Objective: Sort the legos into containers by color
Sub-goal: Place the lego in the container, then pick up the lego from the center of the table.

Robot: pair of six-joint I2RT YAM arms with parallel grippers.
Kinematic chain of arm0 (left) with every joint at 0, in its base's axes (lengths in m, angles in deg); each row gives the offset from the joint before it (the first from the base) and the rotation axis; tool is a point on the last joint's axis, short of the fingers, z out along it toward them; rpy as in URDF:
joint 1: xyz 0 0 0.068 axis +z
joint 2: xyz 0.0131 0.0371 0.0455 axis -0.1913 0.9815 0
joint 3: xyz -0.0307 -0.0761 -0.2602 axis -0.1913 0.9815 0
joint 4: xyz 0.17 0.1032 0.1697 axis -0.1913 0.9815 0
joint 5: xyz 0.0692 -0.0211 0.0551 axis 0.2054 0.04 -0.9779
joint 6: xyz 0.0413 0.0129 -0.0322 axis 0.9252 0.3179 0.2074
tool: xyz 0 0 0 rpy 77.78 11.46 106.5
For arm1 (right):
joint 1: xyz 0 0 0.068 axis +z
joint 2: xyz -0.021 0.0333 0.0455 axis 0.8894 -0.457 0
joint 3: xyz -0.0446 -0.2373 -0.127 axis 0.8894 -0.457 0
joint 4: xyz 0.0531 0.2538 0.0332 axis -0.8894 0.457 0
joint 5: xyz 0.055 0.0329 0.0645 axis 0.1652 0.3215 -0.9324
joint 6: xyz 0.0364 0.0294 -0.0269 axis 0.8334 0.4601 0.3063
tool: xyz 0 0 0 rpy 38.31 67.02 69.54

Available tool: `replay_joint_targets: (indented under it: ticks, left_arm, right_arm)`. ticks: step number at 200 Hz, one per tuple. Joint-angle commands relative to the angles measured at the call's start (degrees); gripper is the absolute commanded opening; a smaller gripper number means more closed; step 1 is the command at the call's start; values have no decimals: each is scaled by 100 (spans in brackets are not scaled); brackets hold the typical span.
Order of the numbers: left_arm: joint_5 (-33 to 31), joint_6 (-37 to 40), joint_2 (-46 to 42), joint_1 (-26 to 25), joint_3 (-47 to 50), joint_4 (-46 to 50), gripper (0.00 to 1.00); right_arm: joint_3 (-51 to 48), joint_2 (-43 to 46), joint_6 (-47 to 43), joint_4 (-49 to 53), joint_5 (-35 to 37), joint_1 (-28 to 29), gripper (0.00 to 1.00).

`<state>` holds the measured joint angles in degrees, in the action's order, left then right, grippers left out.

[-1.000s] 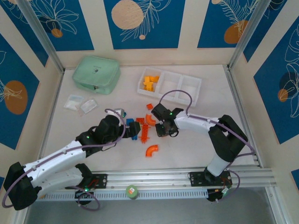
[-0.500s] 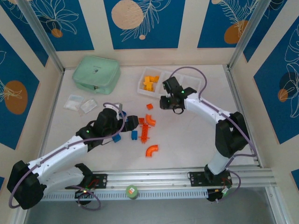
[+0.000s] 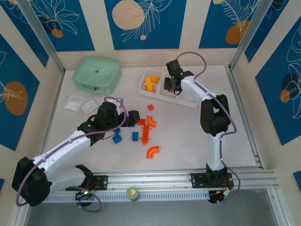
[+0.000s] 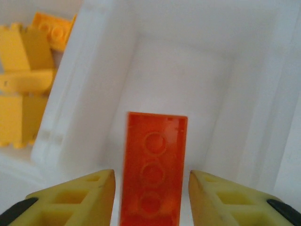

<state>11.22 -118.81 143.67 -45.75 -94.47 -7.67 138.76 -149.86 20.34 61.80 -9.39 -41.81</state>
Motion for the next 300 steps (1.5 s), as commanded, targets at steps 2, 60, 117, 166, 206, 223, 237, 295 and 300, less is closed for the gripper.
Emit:
replay_joint_targets:
  ticks: [2, 60, 117, 166, 206, 223, 237, 295, 300]
  left_arm:
    - [210, 92, 39, 62, -206, -59, 99]
    - [141, 50, -637, 62, 221, 211, 99]
    - [6, 52, -1736, 86, 722, 1019, 99]
    - [-1, 229, -2256, 88, 827, 1778, 99]
    - [23, 121, -2468, 88, 995, 1872, 99]
    - [5, 57, -2576, 88, 1093, 1820, 99]
    - [36, -10, -2645, 88, 1151, 1764, 99]
    - [40, 4, -2667, 93, 1147, 1807, 99]
    - [40, -7, -2668, 96, 1162, 1785, 99]
  right_arm:
    - [355, 72, -33, 294, 56, 68, 51]
    - [-1249, 1439, 22, 317, -502, 611, 58]
    - [-2875, 2489, 927, 471, -611, 1583, 65]
    - [-3728, 2654, 2108, -135, -626, 2427, 69]
    - [-3625, 2257, 2719, -336, -547, 2936, 70]
    - [-3573, 2103, 2889, -412, -445, 3084, 70]
    - [-3504, 1953, 3019, -367, -330, 3171, 70]
    - [-3311, 1450, 3096, -608, -391, 3297, 67]
    - [-3299, 1409, 3096, -600, -381, 3302, 65]
